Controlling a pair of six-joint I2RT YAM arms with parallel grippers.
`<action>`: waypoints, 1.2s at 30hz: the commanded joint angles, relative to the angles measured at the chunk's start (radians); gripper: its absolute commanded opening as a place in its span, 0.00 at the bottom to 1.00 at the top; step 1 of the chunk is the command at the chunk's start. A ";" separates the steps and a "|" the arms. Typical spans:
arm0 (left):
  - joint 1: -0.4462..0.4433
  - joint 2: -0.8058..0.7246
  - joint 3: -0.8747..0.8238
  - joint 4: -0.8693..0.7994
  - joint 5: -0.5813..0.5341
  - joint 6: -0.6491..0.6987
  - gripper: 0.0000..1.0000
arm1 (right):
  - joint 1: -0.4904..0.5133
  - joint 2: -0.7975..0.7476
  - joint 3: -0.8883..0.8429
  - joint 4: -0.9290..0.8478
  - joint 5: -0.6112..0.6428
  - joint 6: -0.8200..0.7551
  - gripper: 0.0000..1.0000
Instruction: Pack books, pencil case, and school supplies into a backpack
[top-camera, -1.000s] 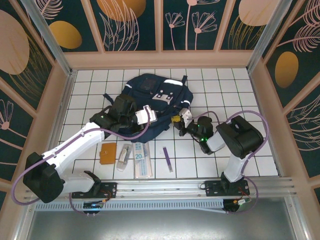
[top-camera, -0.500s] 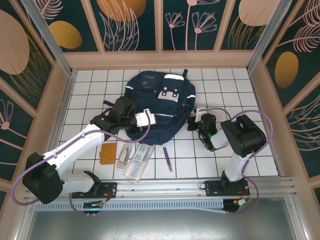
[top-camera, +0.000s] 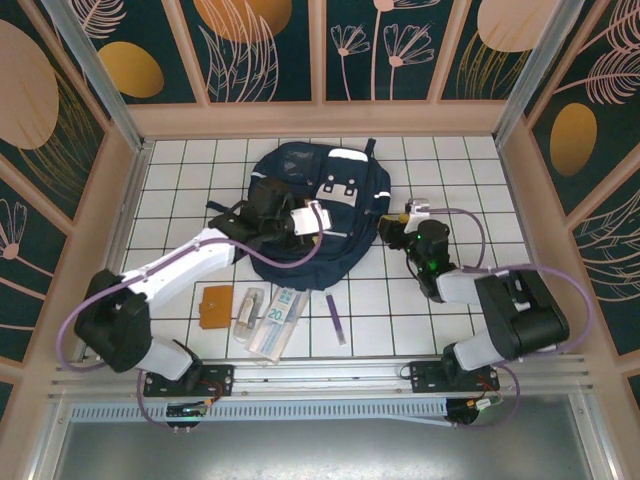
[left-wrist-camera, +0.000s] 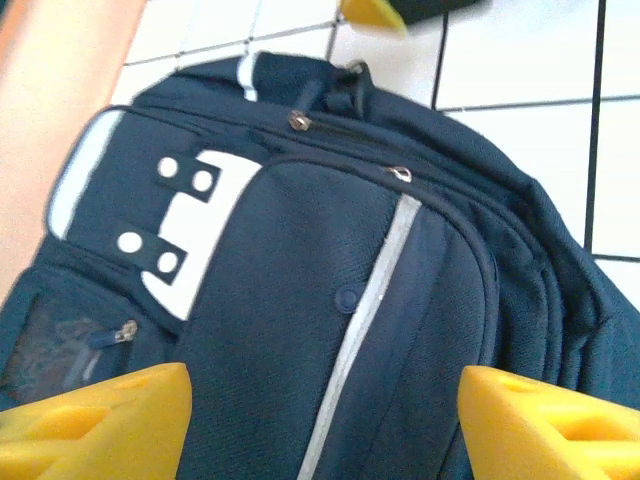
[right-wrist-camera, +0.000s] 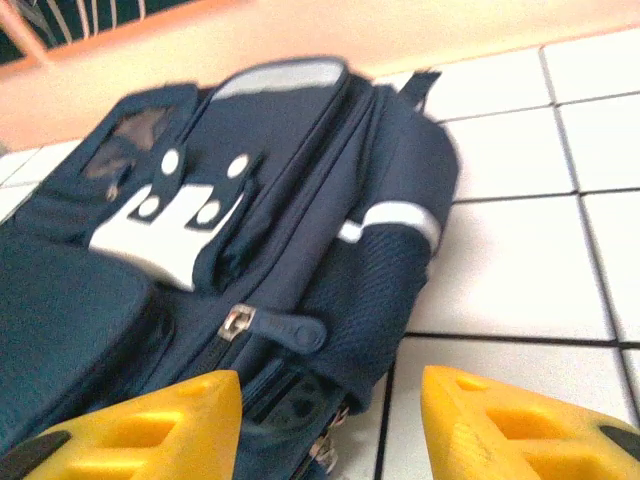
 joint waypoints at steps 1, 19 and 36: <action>-0.002 0.049 0.007 -0.028 -0.043 0.114 0.72 | -0.040 -0.093 0.031 -0.165 0.048 0.001 0.54; -0.002 0.304 0.117 -0.094 -0.042 0.191 0.70 | -0.190 0.006 0.373 -0.496 -0.403 -0.364 0.55; 0.018 0.313 0.063 -0.067 -0.127 0.222 0.79 | -0.157 0.229 0.648 -0.938 -0.575 -0.924 0.52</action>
